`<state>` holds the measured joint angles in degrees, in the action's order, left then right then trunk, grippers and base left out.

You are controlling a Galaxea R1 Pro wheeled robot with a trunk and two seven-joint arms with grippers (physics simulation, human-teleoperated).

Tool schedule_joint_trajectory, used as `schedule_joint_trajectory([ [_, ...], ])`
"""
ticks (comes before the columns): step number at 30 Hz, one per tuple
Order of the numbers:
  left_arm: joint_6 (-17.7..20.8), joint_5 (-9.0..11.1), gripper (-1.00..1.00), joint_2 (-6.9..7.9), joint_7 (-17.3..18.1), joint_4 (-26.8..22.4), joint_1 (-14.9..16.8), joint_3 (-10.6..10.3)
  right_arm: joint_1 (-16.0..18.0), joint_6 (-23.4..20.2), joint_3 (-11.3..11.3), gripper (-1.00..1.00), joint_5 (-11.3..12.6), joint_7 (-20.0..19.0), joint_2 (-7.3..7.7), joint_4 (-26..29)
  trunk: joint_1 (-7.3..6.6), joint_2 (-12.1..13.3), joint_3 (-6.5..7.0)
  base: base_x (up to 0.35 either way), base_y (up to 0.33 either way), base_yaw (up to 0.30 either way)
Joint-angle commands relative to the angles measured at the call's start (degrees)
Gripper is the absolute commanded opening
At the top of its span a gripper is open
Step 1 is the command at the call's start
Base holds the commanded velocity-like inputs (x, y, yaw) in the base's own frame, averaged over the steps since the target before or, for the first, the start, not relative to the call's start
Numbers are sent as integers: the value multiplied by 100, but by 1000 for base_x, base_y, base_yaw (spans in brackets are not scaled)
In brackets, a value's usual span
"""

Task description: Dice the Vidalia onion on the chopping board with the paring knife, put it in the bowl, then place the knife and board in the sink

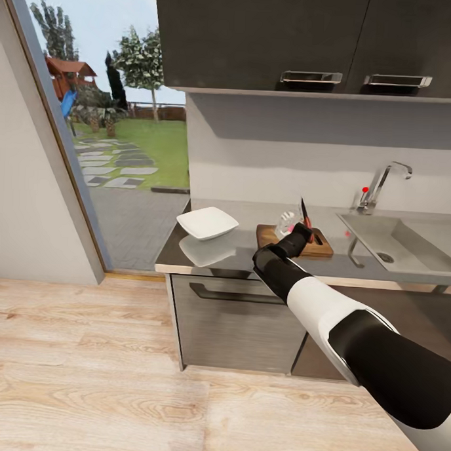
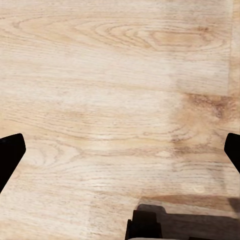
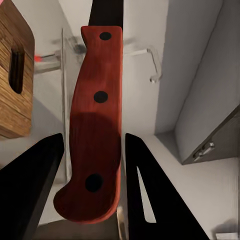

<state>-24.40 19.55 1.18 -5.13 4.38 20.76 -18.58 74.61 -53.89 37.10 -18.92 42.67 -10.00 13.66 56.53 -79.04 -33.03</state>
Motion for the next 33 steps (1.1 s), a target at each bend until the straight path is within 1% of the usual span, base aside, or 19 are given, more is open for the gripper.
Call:
schedule_joint_trajectory([
  [1, -30, 23, 100, -3, -14, 19, 7, -49, 6, -36, 35, -100, 23, 4, 0, -4, 0, -3, -5, 0, 0, 0],
  [14, -30, 23, 100, 31, -34, 19, 7, -49, 2, -44, 75, -100, 3, -397, 0, 5, 0, -3, -5, 0, 0, 0],
  [16, -30, 23, 100, 31, -37, 19, 7, -49, 1, -44, 139, -100, 3, -411, 0, 5, 0, -3, -7, 0, 0, 0],
  [18, -30, 23, 100, 32, -39, 19, 7, -49, 3, -39, 267, -100, 3, -421, 0, 5, 0, -3, -11, 0, 0, 0],
  [21, -30, 23, 100, 32, -49, 19, 7, -49, 1, -17, 578, -100, 3, -479, 0, 5, 0, -3, -26, 0, 0, 0],
  [23, -30, 23, 100, 32, -55, 19, 7, -49, 2, -8, 673, -100, 3, -554, 0, 5, 0, -3, -40, 0, 0, 0],
  [27, -30, 23, 100, 32, -64, 19, 7, -49, 1, -1, 751, -100, 3, -686, 0, 5, 0, -3, -73, 0, 0, 0],
  [33, -30, 23, 100, 32, -67, 19, 7, -49, 1, 1, 774, -100, 1, -719, 0, 5, 0, -3, -126, 0, 0, 0],
])
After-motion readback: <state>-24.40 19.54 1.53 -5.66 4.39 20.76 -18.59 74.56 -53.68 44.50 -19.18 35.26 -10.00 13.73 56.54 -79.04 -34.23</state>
